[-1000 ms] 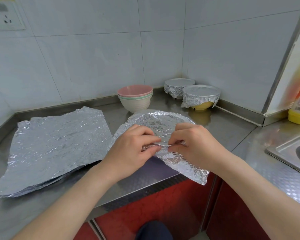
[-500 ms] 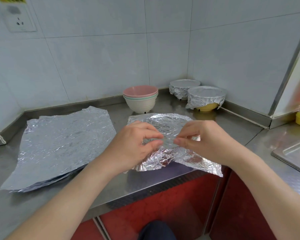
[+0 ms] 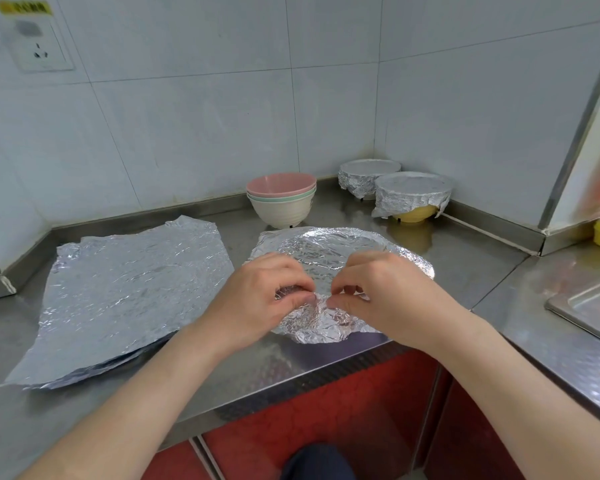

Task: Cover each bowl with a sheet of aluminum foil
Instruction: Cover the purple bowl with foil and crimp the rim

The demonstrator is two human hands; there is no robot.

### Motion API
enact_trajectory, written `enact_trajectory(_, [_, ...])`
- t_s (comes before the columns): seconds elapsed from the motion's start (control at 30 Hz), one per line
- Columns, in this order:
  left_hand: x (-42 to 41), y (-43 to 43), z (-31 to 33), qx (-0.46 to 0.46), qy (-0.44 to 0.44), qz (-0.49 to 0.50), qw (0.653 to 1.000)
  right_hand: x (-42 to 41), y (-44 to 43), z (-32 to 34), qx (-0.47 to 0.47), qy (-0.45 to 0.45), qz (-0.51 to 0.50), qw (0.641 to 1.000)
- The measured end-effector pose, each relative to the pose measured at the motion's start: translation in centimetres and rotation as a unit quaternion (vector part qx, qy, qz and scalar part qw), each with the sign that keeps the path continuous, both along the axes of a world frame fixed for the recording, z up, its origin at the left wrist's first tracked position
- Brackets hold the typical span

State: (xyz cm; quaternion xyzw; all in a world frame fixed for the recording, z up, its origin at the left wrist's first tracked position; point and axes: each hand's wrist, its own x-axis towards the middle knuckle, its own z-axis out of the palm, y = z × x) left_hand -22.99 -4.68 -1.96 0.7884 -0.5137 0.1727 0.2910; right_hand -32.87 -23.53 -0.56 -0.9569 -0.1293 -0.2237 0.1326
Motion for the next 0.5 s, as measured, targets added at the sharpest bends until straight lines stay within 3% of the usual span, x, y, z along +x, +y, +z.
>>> enact_trajectory(0.5, [0.3, -0.2, 0.9, 0.112, -0.011, 0.001, 0.994, 0.3, -0.7, -0.4, -0.026, -0.01, 0.003, 1.0])
